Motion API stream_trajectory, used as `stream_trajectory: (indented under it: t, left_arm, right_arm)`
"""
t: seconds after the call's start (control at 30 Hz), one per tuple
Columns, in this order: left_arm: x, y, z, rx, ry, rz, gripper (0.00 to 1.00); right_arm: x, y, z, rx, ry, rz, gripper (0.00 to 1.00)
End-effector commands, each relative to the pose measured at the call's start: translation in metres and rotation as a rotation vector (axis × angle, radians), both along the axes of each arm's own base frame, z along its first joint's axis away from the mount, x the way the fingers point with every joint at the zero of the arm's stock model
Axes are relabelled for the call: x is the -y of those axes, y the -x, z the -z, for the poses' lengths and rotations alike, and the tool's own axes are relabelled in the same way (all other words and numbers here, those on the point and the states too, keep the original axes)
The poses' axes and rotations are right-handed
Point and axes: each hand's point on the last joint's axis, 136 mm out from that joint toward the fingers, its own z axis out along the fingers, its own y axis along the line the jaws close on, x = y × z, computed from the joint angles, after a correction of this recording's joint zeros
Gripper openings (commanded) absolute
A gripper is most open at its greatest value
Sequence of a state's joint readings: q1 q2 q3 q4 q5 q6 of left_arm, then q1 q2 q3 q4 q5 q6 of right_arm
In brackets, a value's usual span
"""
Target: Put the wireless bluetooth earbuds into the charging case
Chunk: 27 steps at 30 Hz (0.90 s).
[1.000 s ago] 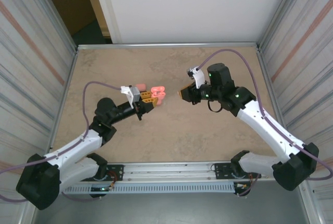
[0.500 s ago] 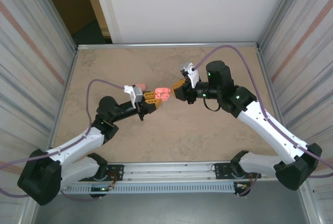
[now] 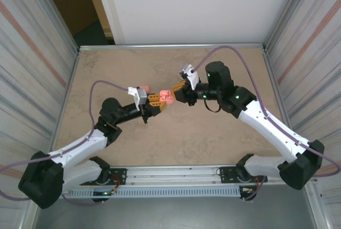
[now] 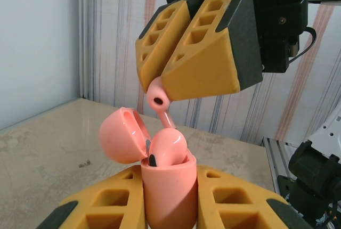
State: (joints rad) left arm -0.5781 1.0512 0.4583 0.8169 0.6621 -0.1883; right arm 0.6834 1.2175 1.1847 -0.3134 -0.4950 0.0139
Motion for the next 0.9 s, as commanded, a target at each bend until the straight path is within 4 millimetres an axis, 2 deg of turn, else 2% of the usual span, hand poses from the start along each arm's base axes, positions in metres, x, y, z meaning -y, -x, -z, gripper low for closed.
stream_trajectory:
  t: [0.0, 0.87]
  left_arm:
    - [0.001, 0.003, -0.025, 0.060, 0.049, 0.013, 0.00]
    - [-0.003, 0.000, -0.026, 0.052, 0.057, -0.022, 0.00]
  right_arm:
    - [-0.005, 0.001, -0.009, 0.037, -0.010, -0.021, 0.20]
    - [-0.003, 0.011, 0.015, -0.017, 0.015, -0.055, 0.21]
